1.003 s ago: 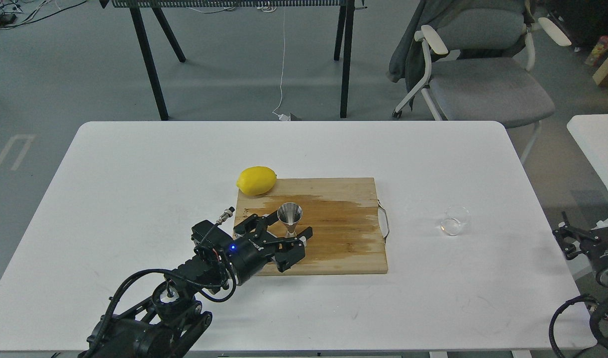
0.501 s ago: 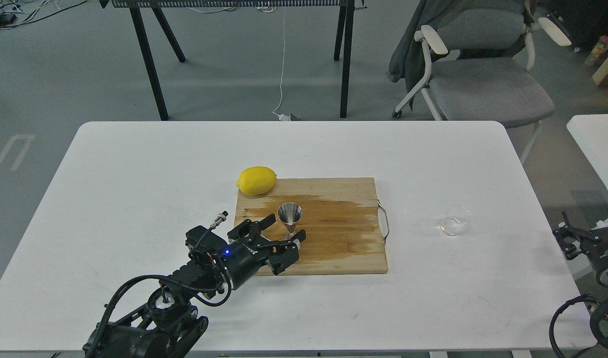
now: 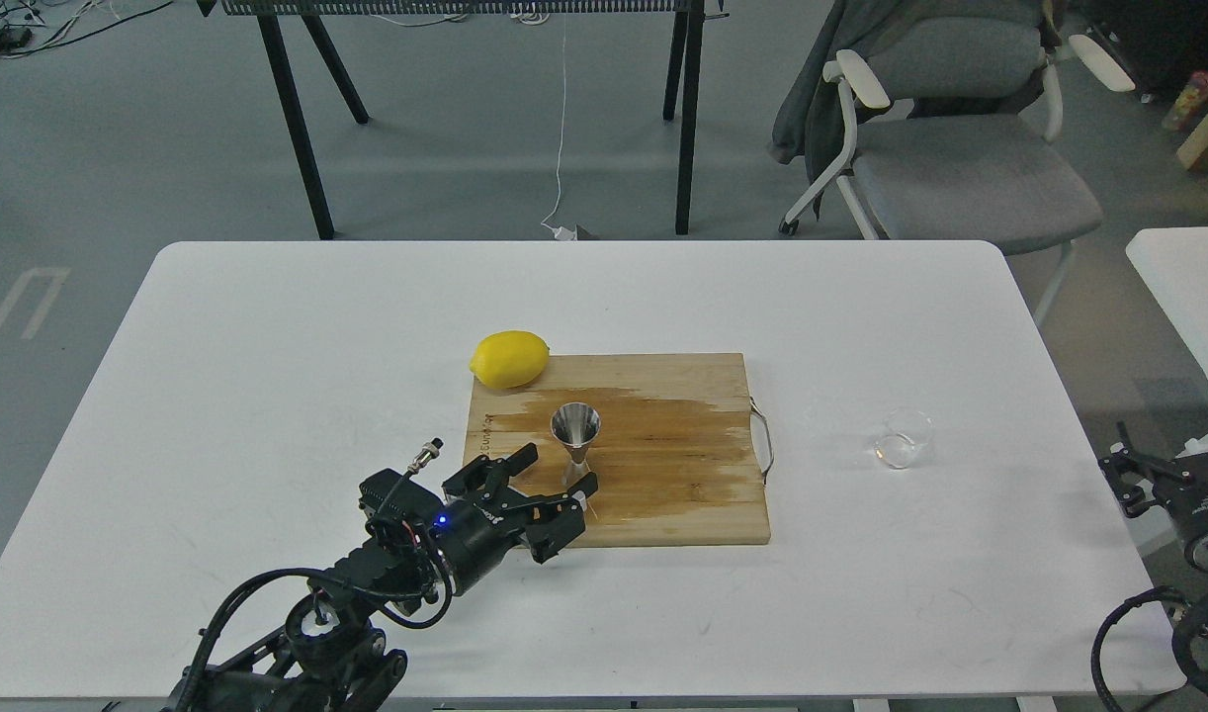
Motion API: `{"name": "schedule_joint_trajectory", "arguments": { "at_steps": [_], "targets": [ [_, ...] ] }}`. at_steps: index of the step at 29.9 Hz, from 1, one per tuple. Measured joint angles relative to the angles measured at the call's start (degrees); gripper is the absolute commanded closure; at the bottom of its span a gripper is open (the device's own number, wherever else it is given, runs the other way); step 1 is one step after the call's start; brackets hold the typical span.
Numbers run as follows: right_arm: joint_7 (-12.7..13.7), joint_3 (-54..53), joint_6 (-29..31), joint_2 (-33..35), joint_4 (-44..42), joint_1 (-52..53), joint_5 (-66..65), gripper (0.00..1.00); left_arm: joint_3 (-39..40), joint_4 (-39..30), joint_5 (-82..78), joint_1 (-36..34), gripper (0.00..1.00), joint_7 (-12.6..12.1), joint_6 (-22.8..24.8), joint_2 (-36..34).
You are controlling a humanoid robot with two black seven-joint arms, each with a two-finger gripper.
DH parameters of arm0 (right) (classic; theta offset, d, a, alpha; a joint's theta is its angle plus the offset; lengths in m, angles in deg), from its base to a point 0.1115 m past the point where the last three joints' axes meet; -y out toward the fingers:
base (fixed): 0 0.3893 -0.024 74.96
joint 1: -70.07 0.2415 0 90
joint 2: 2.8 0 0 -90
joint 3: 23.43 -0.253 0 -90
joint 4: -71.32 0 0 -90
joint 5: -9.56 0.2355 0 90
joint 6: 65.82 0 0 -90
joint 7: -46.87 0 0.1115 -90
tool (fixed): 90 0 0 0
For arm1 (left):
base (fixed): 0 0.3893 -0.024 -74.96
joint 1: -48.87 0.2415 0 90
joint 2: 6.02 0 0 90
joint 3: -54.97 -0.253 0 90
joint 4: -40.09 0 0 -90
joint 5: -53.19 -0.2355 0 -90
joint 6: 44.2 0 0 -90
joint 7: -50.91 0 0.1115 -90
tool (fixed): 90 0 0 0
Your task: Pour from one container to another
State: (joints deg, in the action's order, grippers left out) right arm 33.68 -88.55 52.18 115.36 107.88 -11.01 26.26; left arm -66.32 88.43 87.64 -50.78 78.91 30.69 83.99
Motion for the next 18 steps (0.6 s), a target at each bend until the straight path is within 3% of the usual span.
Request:
{"name": "schedule_joint_trajectory", "arguments": {
  "at_steps": [8, 14, 18],
  "targets": [
    [0.0, -0.1, 0.0, 0.06, -0.01, -0.05, 0.01, 0.0, 3.73, 5.32, 0.31, 1.94, 0.07, 0.0, 0.85, -3.21],
    [0.0, -0.1, 0.0, 0.06, 0.02, -0.09, 0.09, 0.0, 7.64, 10.53, 1.53, 5.25, 0.07, 0.01, 4.92, -10.46],
    [0.0, -0.1, 0.0, 0.06, 0.02, -0.13, 0.09, 0.0, 11.41, 12.62, 5.02, 5.74, 0.07, 0.02, 10.18, -15.3]
  ]
}}
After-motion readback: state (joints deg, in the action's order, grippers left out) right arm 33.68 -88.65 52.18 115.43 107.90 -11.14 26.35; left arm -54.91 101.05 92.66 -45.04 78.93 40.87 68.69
